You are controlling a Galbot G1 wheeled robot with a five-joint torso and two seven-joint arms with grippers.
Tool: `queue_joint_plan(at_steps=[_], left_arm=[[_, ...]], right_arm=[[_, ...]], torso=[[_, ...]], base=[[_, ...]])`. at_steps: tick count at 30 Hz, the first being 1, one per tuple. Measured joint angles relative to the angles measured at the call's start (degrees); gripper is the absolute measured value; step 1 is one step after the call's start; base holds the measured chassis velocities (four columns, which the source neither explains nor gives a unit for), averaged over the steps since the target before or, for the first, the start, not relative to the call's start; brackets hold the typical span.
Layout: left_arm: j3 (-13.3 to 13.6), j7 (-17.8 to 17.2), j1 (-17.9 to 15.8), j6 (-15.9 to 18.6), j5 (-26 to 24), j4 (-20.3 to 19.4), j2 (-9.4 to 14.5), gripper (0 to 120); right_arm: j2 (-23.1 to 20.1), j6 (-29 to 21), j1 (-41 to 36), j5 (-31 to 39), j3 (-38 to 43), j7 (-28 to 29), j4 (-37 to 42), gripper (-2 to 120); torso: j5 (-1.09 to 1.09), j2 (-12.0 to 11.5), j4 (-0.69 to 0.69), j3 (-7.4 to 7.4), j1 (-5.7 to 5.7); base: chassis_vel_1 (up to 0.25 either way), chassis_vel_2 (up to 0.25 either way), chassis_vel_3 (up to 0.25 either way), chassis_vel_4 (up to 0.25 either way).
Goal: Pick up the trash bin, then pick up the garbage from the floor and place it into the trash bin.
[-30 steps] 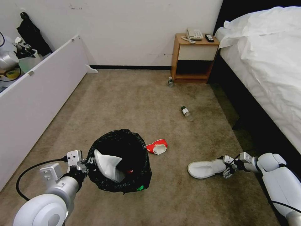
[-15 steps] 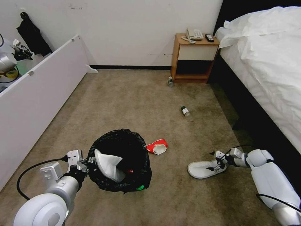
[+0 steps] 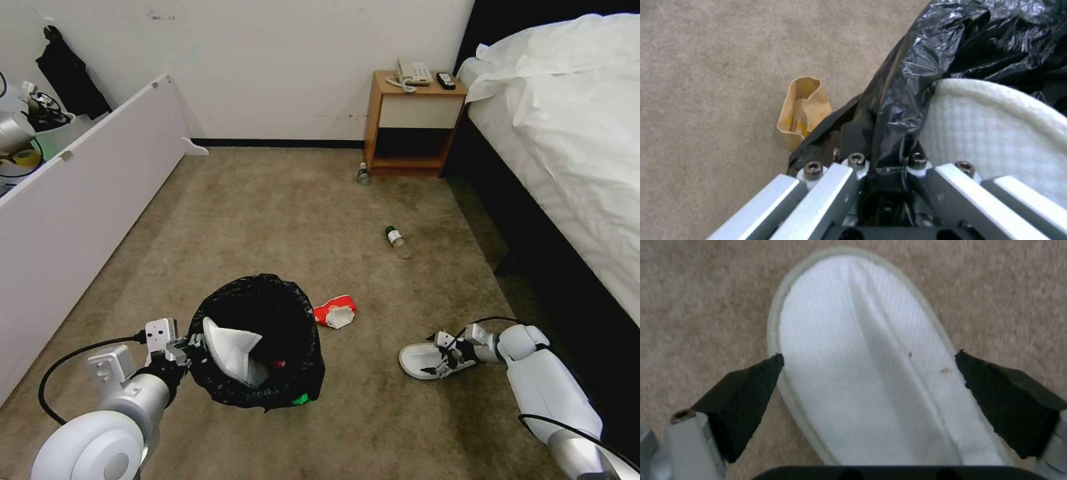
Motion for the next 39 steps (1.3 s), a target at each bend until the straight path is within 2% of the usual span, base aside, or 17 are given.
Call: queue_joint_plan(at_steps=[5,7,9,11,12,14,17,19,20,22,24,26,29,37,39], left_arm=[[0.0,0.0,0.0,0.0,0.0,0.0,0.0,1],[0.1,0.0,-0.1,0.0,0.0,-0.1,0.0,1],[0.1,0.0,-0.1,0.0,0.0,-0.1,0.0,1],[0.1,0.0,-0.1,0.0,0.0,-0.1,0.1,1],[0.1,0.0,-0.1,0.0,0.0,-0.1,0.1,1],[0.1,0.0,-0.1,0.0,0.0,-0.2,0.3,1],[0.1,0.0,0.0,0.0,0.0,-0.2,0.3,1],[0.1,0.0,0.0,0.0,0.0,-0.3,0.4,1],[0.1,0.0,0.0,0.0,0.0,-0.3,0.4,1],[0.0,0.0,0.0,0.0,0.0,-0.4,0.5,1],[0.0,0.0,0.0,0.0,0.0,-0.5,0.6,1],[-0.2,0.0,0.0,0.0,0.0,-0.5,0.7,1],[-0.2,0.0,0.0,0.0,0.0,-0.5,0.7,1],[-0.1,0.0,-0.1,0.0,0.0,-0.5,0.7,1],[0.0,0.0,-0.1,0.0,0.0,-0.5,0.8,1]], right_arm=[[-0.4,0.2,0.3,-0.6,0.2,0.3,-0.9,88],[-0.8,0.3,0.1,-0.9,0.4,0.3,-1.2,75],[-1.0,0.4,0.0,-1.0,0.5,0.3,-1.2,72],[-1.3,0.5,-0.5,-1.2,0.6,0.2,-1.2,62],[-1.3,0.5,-0.5,-1.2,0.6,0.2,-1.2,62],[-1.7,0.6,-0.8,-1.2,0.8,0.2,-1.1,50],[-1.8,0.6,-0.9,-1.2,0.8,0.2,-1.1,45],[-1.9,0.6,-0.9,-1.1,0.8,0.2,-0.8,31],[-1.9,0.6,-0.9,-1.1,0.8,0.2,-0.8,31],[-2.1,0.6,-0.9,-1.0,0.8,0.2,-0.7,20],[-2.2,0.6,-0.9,-0.9,0.8,0.2,-0.7,16],[-2.4,0.6,-0.9,-0.8,0.7,0.1,-0.6,5],[-2.6,0.6,-0.9,-0.7,0.7,0.1,-0.4,0],[-3.6,0.3,-1.4,0.6,0.6,0.1,0.7,0],[-4.6,0.3,-2.2,3.0,0.3,0.2,2.5,0]], torso=[[0.00,0.0,0.01,0.00,0.00],[0.01,0.0,0.01,0.00,0.00],[0.00,0.0,0.01,0.00,0.00],[0.01,0.0,0.01,0.00,0.00],[0.01,0.0,0.01,0.00,0.00],[0.01,0.0,0.01,0.00,0.00],[0.00,0.0,0.01,0.00,0.00],[0.00,0.0,0.02,0.00,0.00],[0.00,0.0,0.02,0.00,0.00],[0.00,0.0,0.01,0.00,0.00],[0.01,0.0,0.01,0.00,0.00],[0.01,0.0,0.01,0.00,0.00],[0.01,0.0,0.01,0.00,0.00],[0.01,0.0,0.01,0.00,0.00],[0.01,0.0,0.01,0.00,0.00]], base=[[0.000,0.000,0.000,0.000],[0.000,0.000,0.000,0.000],[0.000,0.000,0.000,0.000],[0.000,0.000,0.000,0.000],[0.000,0.000,0.000,0.000],[0.000,0.000,0.000,0.000],[0.000,0.000,0.000,0.000],[0.000,0.000,0.000,0.000],[0.000,0.000,0.000,0.000],[0.000,0.000,0.000,0.000],[0.000,0.000,0.000,0.000],[0.000,0.000,0.000,0.000],[0.000,0.000,0.000,0.000],[0.000,0.000,0.000,0.000],[0.000,0.000,0.000,0.000]])
